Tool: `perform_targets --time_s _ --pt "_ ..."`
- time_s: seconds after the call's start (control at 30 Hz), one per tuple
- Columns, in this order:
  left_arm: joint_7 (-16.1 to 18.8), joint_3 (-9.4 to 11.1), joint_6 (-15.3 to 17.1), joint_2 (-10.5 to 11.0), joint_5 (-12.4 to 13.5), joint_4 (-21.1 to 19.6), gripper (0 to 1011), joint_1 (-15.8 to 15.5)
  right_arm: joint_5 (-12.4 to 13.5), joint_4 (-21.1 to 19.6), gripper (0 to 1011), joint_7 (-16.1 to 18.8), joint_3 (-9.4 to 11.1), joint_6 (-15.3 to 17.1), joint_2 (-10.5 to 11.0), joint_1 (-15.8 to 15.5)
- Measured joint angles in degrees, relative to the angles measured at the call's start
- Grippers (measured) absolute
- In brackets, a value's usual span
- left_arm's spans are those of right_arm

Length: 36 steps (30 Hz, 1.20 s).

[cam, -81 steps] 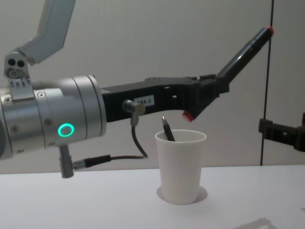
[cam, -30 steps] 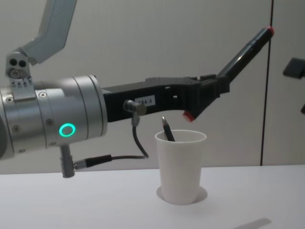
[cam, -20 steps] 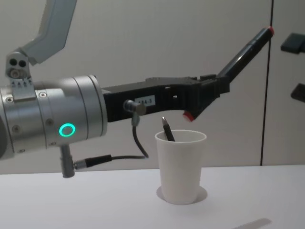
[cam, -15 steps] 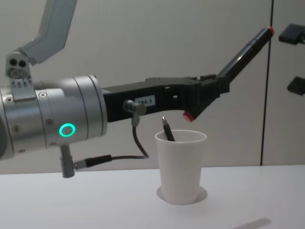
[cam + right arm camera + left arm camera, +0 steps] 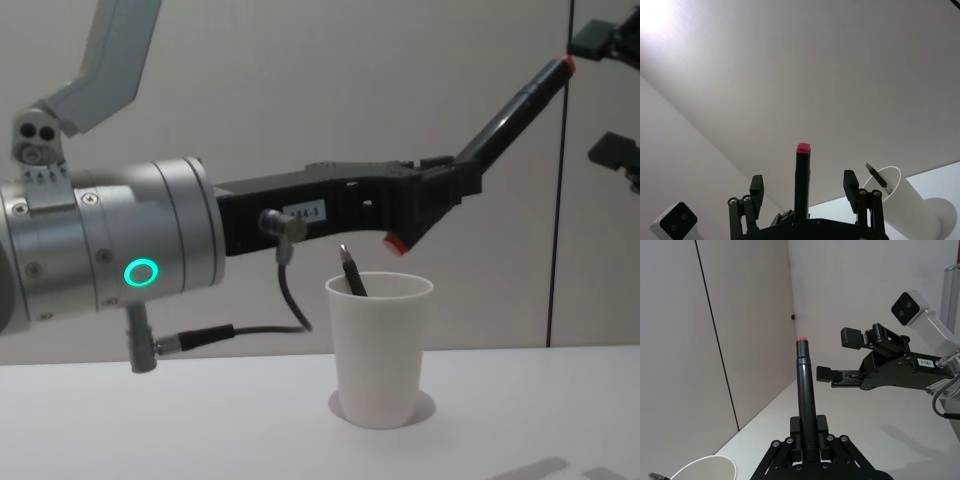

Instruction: Place the pen into the pen holder.

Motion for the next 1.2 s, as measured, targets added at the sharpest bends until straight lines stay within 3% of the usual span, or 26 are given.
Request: perform_targets --time_s 0.67,1.2 --pt "0.0 0.0 0.0 0.0 0.0 0.0 183 0.0 -2.4 0.5 1001 -3.9 -2.9 -0.2 -2.8 2.7" --pt "0.0 0.0 0.0 0.0 0.0 0.0 185 0.0 -5.8 1.1 1001 -9.3 -5.2 -0.1 -5.1 4.6"
